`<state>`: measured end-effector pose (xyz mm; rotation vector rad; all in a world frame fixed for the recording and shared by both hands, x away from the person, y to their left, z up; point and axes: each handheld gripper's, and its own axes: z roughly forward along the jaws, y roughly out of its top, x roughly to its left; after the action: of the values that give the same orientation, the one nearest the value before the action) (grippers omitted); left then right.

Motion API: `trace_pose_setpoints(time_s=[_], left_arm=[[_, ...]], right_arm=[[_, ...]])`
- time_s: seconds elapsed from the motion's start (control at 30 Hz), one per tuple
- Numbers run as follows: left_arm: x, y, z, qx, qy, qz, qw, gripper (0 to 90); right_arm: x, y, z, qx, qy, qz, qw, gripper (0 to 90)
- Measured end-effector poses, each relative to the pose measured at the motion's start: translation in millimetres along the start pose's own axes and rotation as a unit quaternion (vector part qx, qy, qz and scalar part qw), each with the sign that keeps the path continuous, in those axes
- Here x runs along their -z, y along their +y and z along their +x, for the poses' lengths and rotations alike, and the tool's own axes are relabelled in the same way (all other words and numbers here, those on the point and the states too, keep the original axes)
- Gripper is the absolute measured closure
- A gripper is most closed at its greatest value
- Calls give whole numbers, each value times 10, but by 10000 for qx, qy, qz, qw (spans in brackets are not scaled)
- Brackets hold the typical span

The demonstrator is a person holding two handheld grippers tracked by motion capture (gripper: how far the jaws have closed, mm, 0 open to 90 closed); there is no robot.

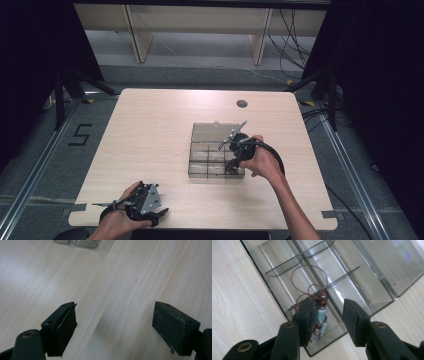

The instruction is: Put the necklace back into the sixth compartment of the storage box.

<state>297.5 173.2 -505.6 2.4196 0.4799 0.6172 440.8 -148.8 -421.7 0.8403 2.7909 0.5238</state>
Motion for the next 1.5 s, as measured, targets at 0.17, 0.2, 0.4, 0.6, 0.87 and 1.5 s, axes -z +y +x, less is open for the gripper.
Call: trace_pose_setpoints(time_s=[0.17,0.2,0.4,0.6,0.87,1.5], left_arm=[[-3,0,-3,12,-5,-8,10000,190],[-3,0,-3,12,-5,-8,10000,190],[-3,0,-2,14,-5,-8,10000,189],[-1,1,2,2,6,3,10000,190],[-3,0,1,19,-3,-2,10000,190],[-2,0,2,20,5,20,10000,190]], right_arm=[[86,-64,-19,-70,-47,-179,9998,567],[86,-64,-19,-70,-47,-179,9998,567],[128,-124,-70,-155,-89,-244,9995,553],[166,-161,-51,-325,57,-375,9988,523],[199,-232,-82,-516,44,-505,9974,467],[264,-416,-74,-872,180,-769,9931,413]])
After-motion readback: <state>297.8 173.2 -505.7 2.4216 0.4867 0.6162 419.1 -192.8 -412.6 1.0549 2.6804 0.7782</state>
